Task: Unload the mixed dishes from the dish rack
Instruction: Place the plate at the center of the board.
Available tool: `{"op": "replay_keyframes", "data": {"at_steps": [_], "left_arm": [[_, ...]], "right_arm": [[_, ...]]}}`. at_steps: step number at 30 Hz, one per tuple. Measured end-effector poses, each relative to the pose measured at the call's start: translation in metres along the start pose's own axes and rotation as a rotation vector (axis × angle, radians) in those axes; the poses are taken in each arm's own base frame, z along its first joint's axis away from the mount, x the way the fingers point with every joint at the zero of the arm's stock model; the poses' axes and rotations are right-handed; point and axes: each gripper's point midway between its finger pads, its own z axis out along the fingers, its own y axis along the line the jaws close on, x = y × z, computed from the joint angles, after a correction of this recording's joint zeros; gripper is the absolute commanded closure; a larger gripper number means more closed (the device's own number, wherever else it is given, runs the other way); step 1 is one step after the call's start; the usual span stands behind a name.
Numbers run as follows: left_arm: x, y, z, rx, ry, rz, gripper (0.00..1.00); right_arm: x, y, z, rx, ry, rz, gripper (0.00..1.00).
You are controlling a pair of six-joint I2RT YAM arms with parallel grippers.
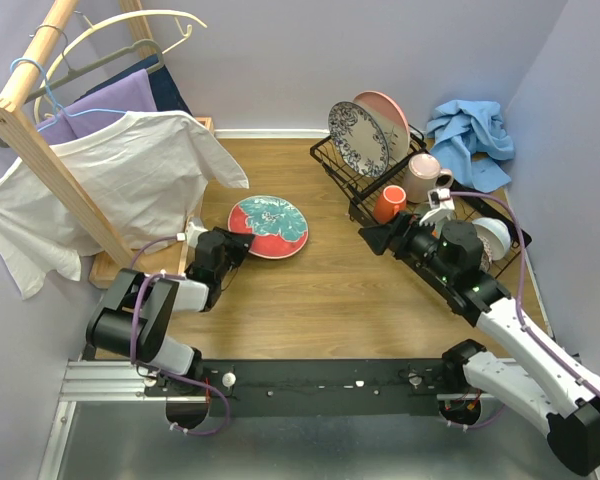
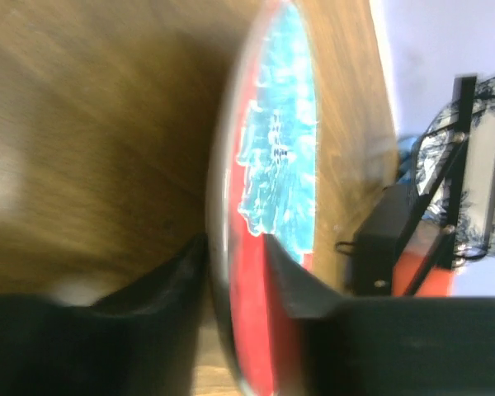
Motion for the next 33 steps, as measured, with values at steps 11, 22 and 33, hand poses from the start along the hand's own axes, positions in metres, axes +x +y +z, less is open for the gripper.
{"op": "replay_keyframes", "data": {"at_steps": [11,22,33], "left_arm": [[0.001,-0.008,0.001,0.029,0.015,-0.007,0.11],[-0.009,-0.020,-0.014,-0.113,0.077,0.178,0.01],[-0.012,0.013,-0.045,-0.287,0.154,0.394,0.01]], "right_arm": [[-0.005,-0.007,-0.006,0.053,0.007,-0.066,0.00],[-0.021,-0.021,-0.007,0.155,-0.015,-0.141,0.00],[-0.048,-0.027,0.004,0.235,-0.014,-0.288,0.00]]}}
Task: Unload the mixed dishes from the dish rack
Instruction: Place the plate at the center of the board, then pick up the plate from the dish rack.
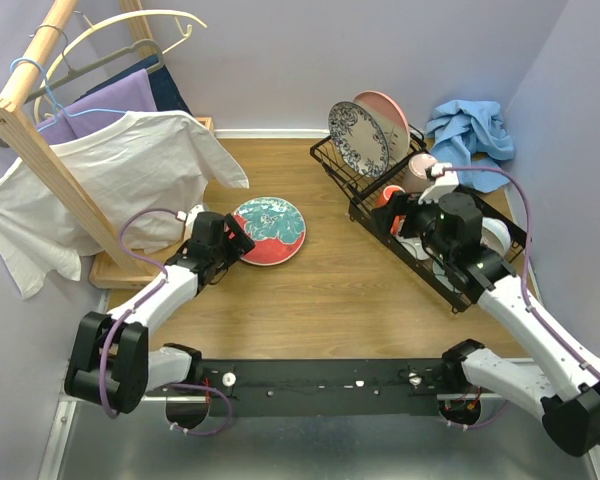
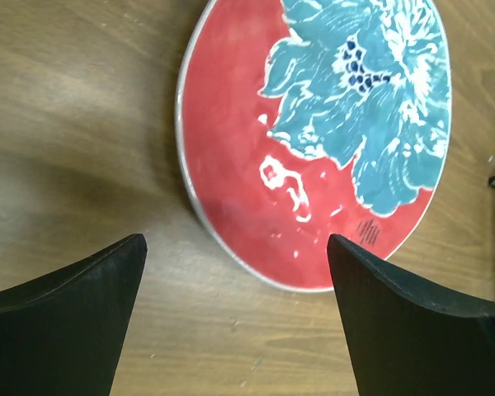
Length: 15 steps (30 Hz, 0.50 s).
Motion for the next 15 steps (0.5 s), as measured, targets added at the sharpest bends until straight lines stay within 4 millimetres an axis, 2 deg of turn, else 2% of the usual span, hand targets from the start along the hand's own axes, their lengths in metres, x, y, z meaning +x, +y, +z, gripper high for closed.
{"op": "replay_keyframes", "data": {"at_steps": [4,9,15], "left_arm": [[0.000,0.006,-0.014,-0.017,0.009,0.056,0.01],[-0.013,-0.001,-0.043,0.017,-0.025,0.127,0.01],[-0.038,-0.023,-0.101,0.169,-0.152,0.211,0.01]], "right_arm": [[-0.020,0.001,0.010,0.017,-0.005,-0.058,0.00],[-0.043,-0.001,0.026,0.059,-0.017,-0.139,0.00],[-0.070,-0.009,0.061,0.116,-0.014,-0.226,0.02]]}}
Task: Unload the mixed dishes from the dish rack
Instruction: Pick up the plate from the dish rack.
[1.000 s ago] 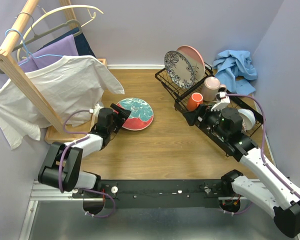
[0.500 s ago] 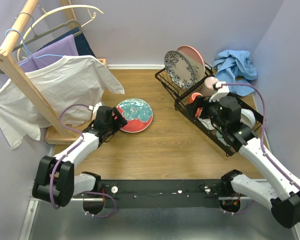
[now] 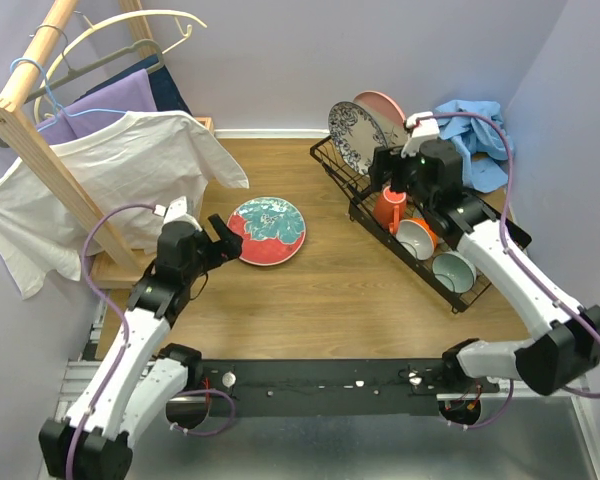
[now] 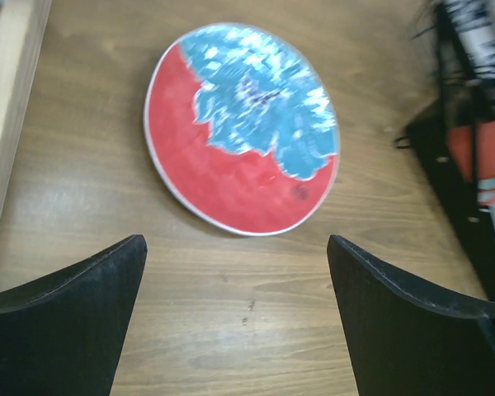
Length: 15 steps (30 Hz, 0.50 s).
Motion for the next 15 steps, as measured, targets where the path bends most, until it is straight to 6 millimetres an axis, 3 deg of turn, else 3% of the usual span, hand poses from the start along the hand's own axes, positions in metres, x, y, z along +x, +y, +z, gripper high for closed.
{"op": "replay_keyframes", "data": {"at_steps": [6,11,15], "left_arm": [[-0.021,-0.021,-0.047,0.183,-0.168,0.050,0.01],[-0.017,-0.023,-0.072,0.285,-0.260,0.093,0.01],[-0.015,-0.023,-0.083,0.328,-0.312,0.114,0.01]], "right_arm": [[-0.028,-0.025,0.043,0.048,-0.014,-0.038,0.08],[-0.036,-0.038,0.078,0.041,-0.009,-0.060,0.12],[-0.038,-0.033,0.103,0.001,0.001,-0.096,0.16]]}}
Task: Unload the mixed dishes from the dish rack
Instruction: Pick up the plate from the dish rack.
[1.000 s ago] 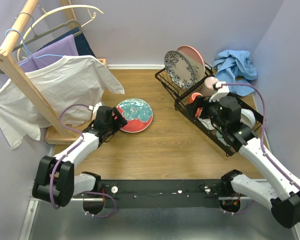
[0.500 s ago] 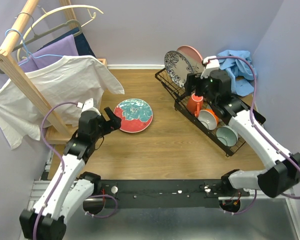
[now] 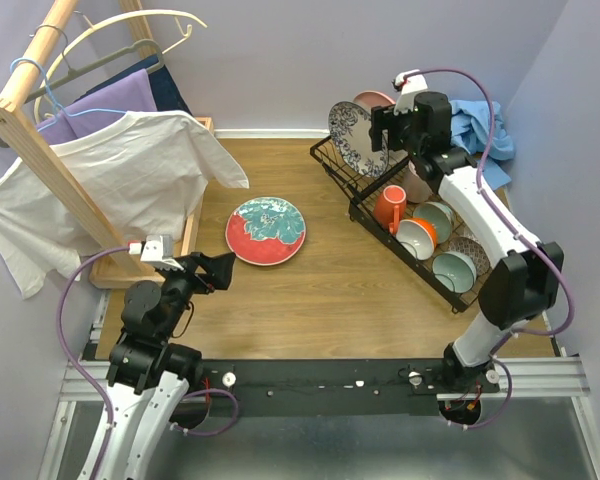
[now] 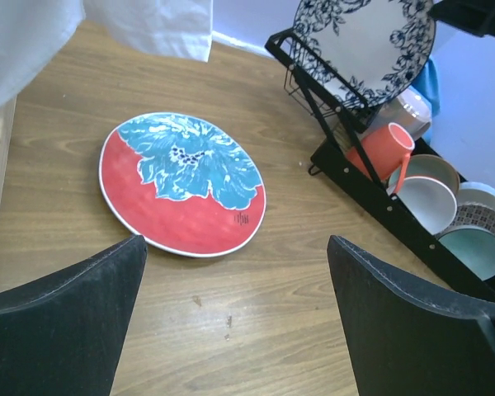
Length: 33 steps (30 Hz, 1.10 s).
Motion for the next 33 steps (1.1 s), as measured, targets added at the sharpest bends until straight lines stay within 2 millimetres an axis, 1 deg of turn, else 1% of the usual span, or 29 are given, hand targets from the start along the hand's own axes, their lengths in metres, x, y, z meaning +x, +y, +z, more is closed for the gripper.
{"op": "replay_keyframes", "data": {"at_steps": [2,5,6,11,12,13,14,15,17,18,20,21,24,33], "left_arm": [[-0.003,-0.002,-0.002,0.012,-0.022,0.006,0.01],[-0.004,-0.002,-0.002,0.014,-0.027,0.014,0.01],[-0.003,-0.001,-0.002,0.013,-0.025,0.016,0.01],[-0.001,0.000,0.000,0.007,-0.014,0.022,0.01],[-0.001,0.000,0.000,0.007,-0.014,0.023,0.01],[-0.001,0.000,0.000,0.006,-0.013,0.024,0.01],[-0.001,0.001,0.000,0.006,-0.013,0.025,0.01],[-0.001,0.001,0.000,0.006,-0.012,0.026,0.01],[-0.001,0.001,0.000,0.006,-0.011,0.028,0.01],[-0.001,0.001,0.000,0.006,-0.011,0.028,0.01],[-0.001,0.001,0.000,0.005,-0.010,0.029,0.01],[0.000,0.001,0.001,0.005,-0.009,0.030,0.01],[0.001,0.002,0.002,0.001,-0.001,0.031,0.01],[0.004,0.003,0.004,-0.005,0.013,0.033,0.01]], "right_arm": [[0.000,0.004,0.009,-0.023,0.005,-0.019,0.18],[0.004,0.007,0.023,-0.044,0.018,-0.040,0.26],[0.004,0.008,0.027,-0.048,0.021,-0.044,0.30],[0.023,0.012,0.049,-0.070,0.072,-0.076,0.44],[0.026,0.013,0.052,-0.073,0.082,-0.078,0.50],[0.031,0.014,0.055,-0.077,0.091,-0.082,0.54],[0.034,0.014,0.056,-0.080,0.099,-0.085,0.57],[0.036,0.015,0.056,-0.084,0.107,-0.089,0.62],[0.040,0.015,0.057,-0.089,0.120,-0.099,0.66],[0.041,0.014,0.057,-0.088,0.121,-0.102,0.72],[0.041,0.012,0.057,-0.086,0.122,-0.112,0.80],[0.041,0.010,0.057,-0.078,0.122,-0.130,0.87],[0.042,0.004,0.057,-0.069,0.125,-0.197,0.99],[0.039,0.008,0.054,-0.081,0.122,-0.231,0.99]]}}
